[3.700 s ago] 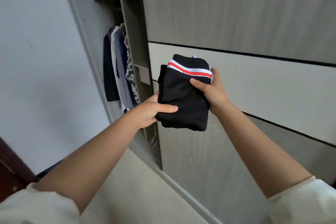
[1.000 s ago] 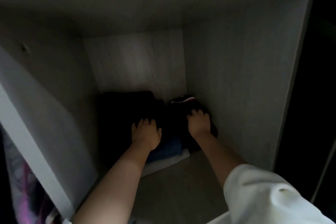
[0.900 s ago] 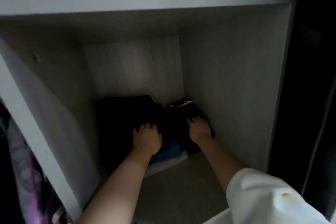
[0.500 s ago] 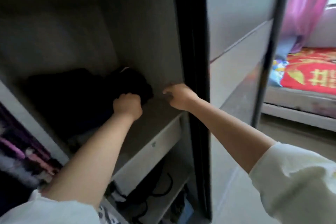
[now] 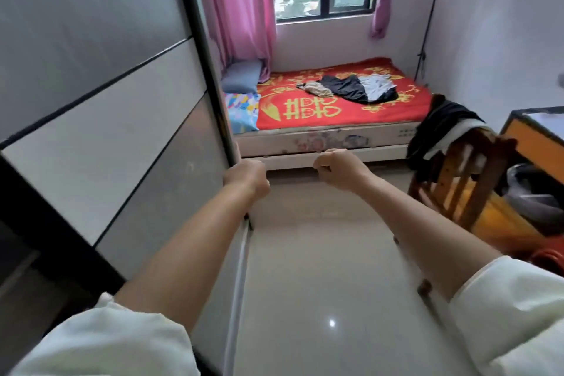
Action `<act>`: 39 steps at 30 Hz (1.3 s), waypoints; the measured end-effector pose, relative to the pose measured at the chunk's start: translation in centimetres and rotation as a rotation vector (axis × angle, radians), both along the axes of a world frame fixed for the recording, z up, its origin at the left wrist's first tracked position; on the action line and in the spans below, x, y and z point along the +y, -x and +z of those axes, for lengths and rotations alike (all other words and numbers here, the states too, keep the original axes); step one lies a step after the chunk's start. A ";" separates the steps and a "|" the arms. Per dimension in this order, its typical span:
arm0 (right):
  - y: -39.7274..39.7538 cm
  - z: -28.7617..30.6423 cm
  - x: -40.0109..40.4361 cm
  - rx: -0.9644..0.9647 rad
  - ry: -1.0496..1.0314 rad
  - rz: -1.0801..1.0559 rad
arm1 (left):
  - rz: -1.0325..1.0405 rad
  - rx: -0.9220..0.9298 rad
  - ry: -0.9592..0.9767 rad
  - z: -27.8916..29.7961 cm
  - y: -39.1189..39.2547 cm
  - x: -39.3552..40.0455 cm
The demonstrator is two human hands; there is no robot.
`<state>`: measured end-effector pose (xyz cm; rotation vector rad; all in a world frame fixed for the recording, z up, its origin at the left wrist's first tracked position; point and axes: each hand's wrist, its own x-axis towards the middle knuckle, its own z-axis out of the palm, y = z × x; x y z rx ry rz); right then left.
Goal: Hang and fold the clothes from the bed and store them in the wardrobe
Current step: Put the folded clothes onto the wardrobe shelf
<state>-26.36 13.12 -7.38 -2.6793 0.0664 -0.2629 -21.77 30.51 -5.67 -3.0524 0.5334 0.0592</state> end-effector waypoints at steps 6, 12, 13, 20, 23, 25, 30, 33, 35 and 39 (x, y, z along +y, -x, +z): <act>0.4 -1.1 -19.7 0.016 0.087 -0.357 | -0.270 0.070 0.050 -2.0 -4.8 -19.4; -1.9 -2.4 -36.1 0.083 0.125 -0.521 | -0.370 0.189 0.094 -4.0 -10.6 -35.4; -2.7 -2.6 -37.8 0.090 0.140 -0.537 | -0.381 0.198 0.088 -4.1 -11.5 -37.3; -11.1 -5.5 -46.7 0.224 0.229 -0.510 | -0.489 0.230 0.051 -6.2 -19.6 -47.0; -14.5 -7.3 -49.3 0.342 0.347 -0.525 | -0.528 0.276 0.034 -7.7 -23.0 -50.1; -16.4 -8.4 -50.5 0.440 0.474 -0.503 | -0.562 0.332 0.009 -8.7 -25.0 -51.9; -19.3 -11.0 -52.8 0.614 0.664 -0.462 | -0.701 0.427 -0.033 -10.6 -30.3 -56.4; -20.8 -11.4 -54.1 0.388 0.746 -0.328 | -0.821 0.511 -0.068 -11.9 -32.2 -58.9; -21.4 -11.2 -55.1 0.209 0.679 -0.298 | -0.912 0.616 -0.084 -12.8 -32.9 -60.1; -23.2 -9.0 -57.1 0.047 0.223 -0.480 | -0.947 0.793 0.022 -14.2 -33.8 -61.4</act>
